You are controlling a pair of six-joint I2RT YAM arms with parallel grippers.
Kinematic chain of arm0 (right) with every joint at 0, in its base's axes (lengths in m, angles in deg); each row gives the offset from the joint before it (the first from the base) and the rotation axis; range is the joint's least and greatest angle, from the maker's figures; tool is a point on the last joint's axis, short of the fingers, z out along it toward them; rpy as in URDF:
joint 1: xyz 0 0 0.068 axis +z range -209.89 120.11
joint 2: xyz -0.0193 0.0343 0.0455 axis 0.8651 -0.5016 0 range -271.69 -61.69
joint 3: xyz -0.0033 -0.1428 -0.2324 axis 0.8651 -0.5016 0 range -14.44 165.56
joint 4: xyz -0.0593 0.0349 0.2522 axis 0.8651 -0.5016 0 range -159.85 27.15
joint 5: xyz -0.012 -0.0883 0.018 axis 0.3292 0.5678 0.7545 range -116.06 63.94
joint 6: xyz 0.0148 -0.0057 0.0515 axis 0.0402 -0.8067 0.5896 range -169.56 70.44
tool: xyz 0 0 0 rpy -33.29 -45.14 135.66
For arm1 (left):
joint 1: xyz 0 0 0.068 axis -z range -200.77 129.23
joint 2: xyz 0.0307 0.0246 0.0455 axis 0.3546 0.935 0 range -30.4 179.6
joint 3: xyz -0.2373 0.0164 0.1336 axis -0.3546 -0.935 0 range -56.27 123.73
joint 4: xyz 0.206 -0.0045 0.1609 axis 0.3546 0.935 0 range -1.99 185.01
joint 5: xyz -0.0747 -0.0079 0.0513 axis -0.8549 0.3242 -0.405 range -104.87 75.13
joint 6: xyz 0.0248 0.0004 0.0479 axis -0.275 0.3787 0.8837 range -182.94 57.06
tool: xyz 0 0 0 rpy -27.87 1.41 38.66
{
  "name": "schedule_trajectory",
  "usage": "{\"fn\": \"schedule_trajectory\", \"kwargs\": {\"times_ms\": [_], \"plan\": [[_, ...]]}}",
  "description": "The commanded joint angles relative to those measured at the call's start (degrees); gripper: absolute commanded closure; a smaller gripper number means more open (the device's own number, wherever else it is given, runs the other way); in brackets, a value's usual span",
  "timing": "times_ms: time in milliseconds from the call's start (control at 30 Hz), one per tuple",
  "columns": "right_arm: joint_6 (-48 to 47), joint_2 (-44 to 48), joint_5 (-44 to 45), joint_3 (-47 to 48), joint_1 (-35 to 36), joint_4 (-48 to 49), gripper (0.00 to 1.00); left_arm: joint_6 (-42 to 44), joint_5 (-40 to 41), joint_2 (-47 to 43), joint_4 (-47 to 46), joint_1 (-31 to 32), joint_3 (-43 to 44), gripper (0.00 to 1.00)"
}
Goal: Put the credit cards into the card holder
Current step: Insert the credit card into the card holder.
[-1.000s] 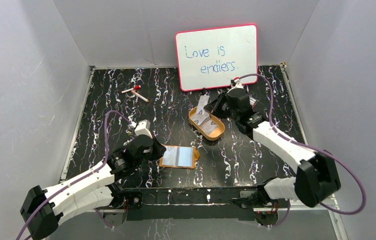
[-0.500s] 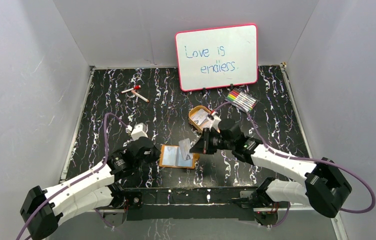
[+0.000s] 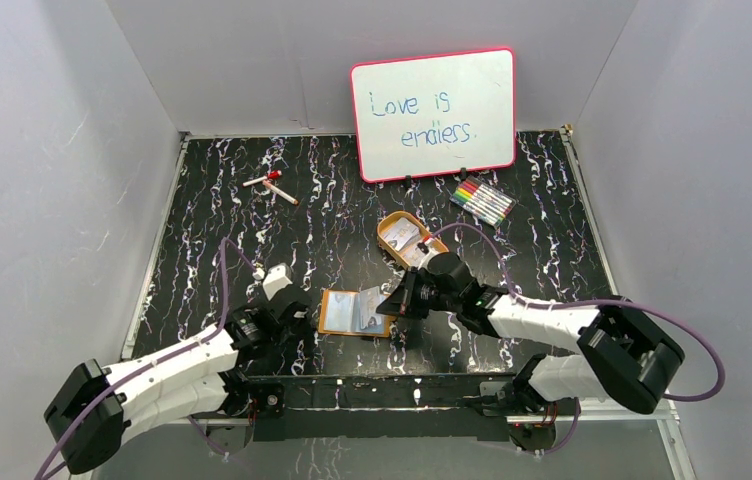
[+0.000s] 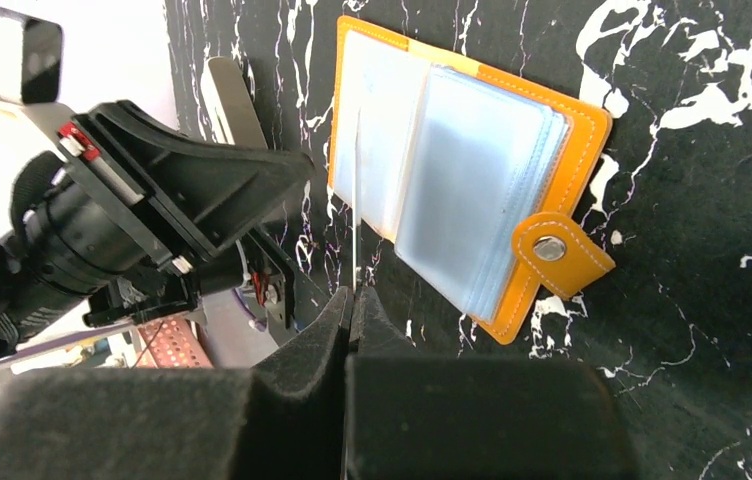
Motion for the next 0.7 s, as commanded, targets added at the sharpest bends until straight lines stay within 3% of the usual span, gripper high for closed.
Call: {"fn": "schedule_trajectory", "kwargs": {"times_ms": [0,667], "plan": [[2.49,-2.3,1.33,-0.09,0.43,7.07,1.0,-1.16,-3.05,1.71,-3.6,-0.1,-2.12,0.99],[4.48,-12.43,1.28,2.29,0.96,13.05,1.0,-0.45,-5.6,0.55,-6.35,-0.1,-4.29,1.0]]}}
